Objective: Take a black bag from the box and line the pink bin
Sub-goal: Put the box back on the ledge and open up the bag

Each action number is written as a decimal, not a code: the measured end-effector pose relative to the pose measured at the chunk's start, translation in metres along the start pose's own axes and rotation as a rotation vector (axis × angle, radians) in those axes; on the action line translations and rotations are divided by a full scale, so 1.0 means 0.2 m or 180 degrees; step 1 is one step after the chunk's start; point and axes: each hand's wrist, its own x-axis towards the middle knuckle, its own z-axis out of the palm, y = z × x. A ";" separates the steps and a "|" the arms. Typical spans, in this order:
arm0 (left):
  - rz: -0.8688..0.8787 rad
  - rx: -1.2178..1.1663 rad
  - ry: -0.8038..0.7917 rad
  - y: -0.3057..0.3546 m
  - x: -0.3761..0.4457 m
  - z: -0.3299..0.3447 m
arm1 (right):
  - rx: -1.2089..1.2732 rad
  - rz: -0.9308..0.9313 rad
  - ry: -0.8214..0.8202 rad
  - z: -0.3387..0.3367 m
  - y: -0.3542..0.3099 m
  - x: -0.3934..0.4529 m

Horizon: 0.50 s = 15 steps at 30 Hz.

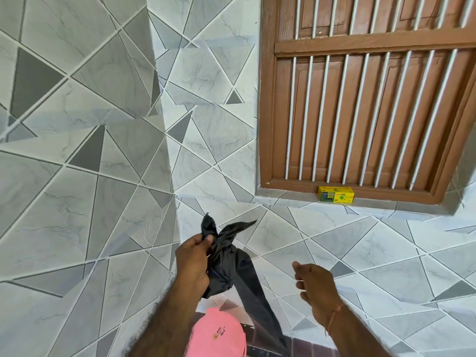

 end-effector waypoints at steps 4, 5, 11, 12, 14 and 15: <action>0.0164 0.0250 -0.0299 -0.02 -0.04 0.06 | -0.0372 -0.0796 -0.0026 0.09 -0.14 -0.10; 0.0120 0.0250 -0.0340 -0.04 -0.05 0.09 | -0.0303 -0.0744 -0.0247 0.14 -0.17 -0.13; 0.0048 0.0324 -0.0507 -0.13 -0.10 0.15 | 0.0417 -0.0007 -0.1094 0.33 -0.19 -0.19; 0.0071 0.0297 -0.0497 -0.13 -0.09 0.14 | 0.0569 0.0056 -0.0995 0.33 -0.17 -0.17; 0.0085 0.0177 -0.0468 -0.11 -0.07 0.11 | 0.0699 0.0154 -0.0752 0.30 -0.14 -0.12; 0.0089 0.0113 -0.0403 -0.10 -0.06 0.09 | 0.0713 0.0207 -0.0665 0.27 -0.12 -0.10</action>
